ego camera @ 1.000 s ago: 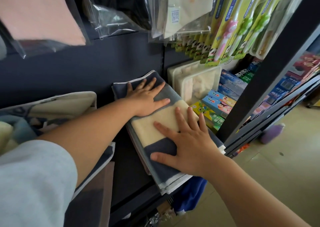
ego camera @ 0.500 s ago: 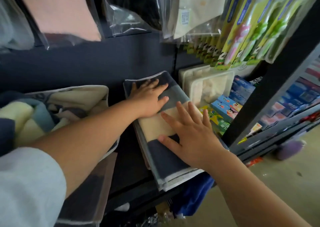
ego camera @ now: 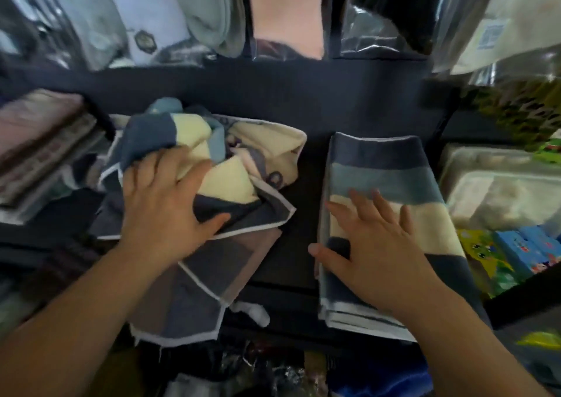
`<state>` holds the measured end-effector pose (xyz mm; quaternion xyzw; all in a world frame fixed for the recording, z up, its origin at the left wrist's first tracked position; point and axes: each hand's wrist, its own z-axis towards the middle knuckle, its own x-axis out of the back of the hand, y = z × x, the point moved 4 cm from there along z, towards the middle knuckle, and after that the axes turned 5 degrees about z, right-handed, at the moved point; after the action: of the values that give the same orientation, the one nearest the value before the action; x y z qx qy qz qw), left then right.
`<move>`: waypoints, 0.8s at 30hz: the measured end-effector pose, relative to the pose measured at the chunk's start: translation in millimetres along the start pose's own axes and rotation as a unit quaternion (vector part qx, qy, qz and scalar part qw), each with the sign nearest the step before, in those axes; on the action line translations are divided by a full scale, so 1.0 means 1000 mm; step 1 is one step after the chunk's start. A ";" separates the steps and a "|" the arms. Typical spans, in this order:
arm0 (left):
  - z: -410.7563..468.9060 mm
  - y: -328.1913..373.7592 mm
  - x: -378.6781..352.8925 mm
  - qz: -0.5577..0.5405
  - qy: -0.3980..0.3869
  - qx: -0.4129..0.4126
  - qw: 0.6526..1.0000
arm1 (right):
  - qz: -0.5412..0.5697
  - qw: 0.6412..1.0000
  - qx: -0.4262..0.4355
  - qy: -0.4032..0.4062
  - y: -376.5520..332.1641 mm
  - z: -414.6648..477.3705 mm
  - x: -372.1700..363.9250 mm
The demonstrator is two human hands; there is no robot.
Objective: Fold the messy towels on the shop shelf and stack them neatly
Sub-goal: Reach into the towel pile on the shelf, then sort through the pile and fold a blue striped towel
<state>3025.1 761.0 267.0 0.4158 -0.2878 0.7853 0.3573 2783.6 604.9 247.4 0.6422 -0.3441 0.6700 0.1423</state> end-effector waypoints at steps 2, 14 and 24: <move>-0.019 -0.027 -0.003 0.027 -0.013 0.063 0.998 | 0.015 0.999 0.043 -0.013 -0.015 0.005 0.001; -0.044 -0.089 -0.062 -0.153 -0.133 0.130 0.971 | 0.165 0.972 0.055 -0.155 -0.113 0.072 -0.028; -0.029 -0.156 -0.080 -0.186 -0.105 0.076 0.974 | 0.259 0.964 -0.039 -0.052 -0.170 0.138 -0.071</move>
<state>3168.7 847.6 208.5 0.5683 -0.1804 0.6765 0.4323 3005.5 656.7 218.5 0.5590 -0.5317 0.6356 -0.0294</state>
